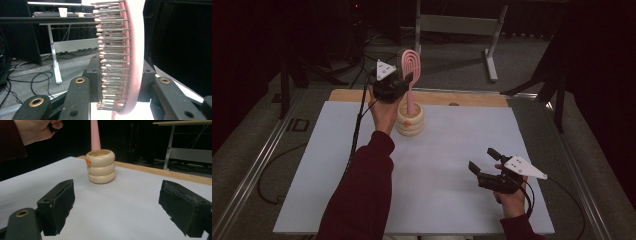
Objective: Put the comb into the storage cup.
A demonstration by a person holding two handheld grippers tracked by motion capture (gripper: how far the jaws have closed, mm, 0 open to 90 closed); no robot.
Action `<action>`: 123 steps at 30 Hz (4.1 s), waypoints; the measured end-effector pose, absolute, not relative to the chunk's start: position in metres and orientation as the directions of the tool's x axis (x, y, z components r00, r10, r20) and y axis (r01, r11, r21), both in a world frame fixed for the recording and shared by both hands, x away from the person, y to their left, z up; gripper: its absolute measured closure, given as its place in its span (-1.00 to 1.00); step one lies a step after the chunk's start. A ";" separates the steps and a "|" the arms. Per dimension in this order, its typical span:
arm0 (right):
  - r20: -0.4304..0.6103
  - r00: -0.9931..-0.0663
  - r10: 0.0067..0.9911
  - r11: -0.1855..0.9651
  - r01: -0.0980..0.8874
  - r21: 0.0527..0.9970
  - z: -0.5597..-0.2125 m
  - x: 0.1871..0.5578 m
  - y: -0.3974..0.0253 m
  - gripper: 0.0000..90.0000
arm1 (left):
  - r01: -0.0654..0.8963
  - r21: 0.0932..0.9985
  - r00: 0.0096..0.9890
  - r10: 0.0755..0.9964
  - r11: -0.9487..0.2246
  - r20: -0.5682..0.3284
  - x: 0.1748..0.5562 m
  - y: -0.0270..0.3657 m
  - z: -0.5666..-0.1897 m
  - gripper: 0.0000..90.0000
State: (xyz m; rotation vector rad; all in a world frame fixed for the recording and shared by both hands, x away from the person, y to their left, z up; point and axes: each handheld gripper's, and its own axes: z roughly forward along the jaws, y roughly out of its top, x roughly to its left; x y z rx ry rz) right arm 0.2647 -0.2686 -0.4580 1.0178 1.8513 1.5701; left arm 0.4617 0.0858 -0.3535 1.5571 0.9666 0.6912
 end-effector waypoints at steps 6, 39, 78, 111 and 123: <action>0.089 -0.591 0.802 0.053 0.218 0.974 -0.457 0.264 -0.269 -0.70 | 0.211 0.976 0.487 0.871 -0.047 -0.063 0.463 0.083 -0.356 0.43; 0.101 -0.585 0.805 0.028 0.208 0.978 -0.453 0.262 -0.271 -0.71 | 0.236 0.970 0.471 0.880 -0.058 -0.062 0.473 0.070 -0.377 0.43; 0.104 -0.586 0.803 0.023 0.204 0.979 -0.452 0.262 -0.271 -0.70 | 0.278 0.960 0.443 0.892 -0.039 -0.092 0.472 0.062 -0.400 0.43; 0.108 -0.591 0.800 0.017 0.202 0.979 -0.452 0.261 -0.270 -0.70 | 0.297 0.955 0.407 0.903 0.010 -0.136 0.465 0.068 -0.423 0.43; 0.107 -0.595 0.796 0.020 0.202 0.979 -0.453 0.262 -0.269 -0.70 | 0.295 0.955 0.400 0.909 -0.007 -0.117 0.464 0.069 -0.426 0.43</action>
